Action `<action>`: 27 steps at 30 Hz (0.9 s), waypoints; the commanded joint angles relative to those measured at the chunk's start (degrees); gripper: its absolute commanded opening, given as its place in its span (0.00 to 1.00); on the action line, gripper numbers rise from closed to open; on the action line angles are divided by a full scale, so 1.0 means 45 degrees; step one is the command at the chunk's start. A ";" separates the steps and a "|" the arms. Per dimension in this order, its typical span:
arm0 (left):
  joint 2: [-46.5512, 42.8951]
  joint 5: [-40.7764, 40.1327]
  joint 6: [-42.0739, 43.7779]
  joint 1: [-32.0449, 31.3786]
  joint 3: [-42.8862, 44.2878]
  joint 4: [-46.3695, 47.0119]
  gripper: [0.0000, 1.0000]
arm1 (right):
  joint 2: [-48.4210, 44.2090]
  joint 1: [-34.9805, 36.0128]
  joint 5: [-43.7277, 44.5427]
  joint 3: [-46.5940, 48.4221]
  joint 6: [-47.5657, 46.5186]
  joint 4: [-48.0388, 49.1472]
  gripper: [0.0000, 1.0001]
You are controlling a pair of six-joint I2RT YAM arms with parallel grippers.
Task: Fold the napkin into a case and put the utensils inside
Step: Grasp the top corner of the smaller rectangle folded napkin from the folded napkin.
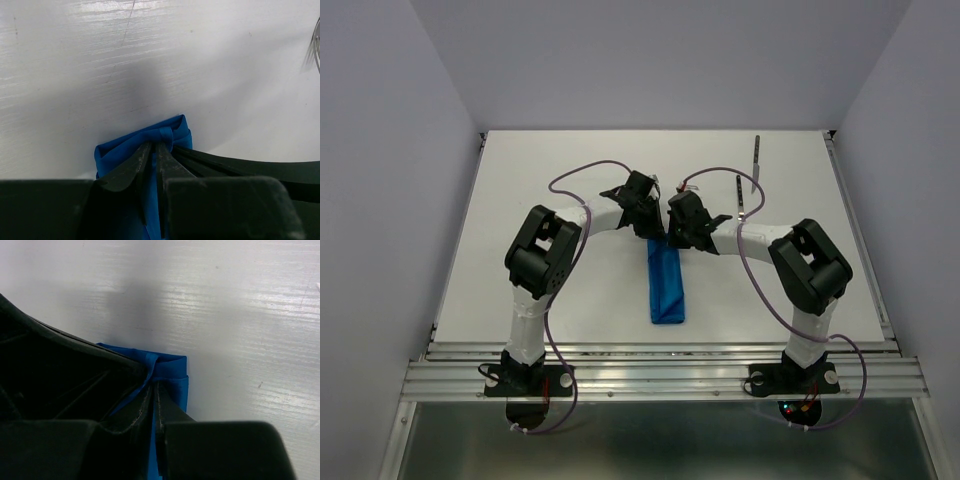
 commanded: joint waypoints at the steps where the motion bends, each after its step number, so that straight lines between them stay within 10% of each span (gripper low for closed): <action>1: 0.0172 0.0095 0.0119 -0.0150 0.0249 0.0149 0.20 | -0.0344 0.0251 -0.0098 0.0274 0.0070 0.0173 0.10; 27: -0.2289 -0.0198 0.0157 -0.0150 0.0365 -0.0632 0.32 | -0.4056 0.0718 0.1230 -0.1308 0.0207 -0.1526 0.35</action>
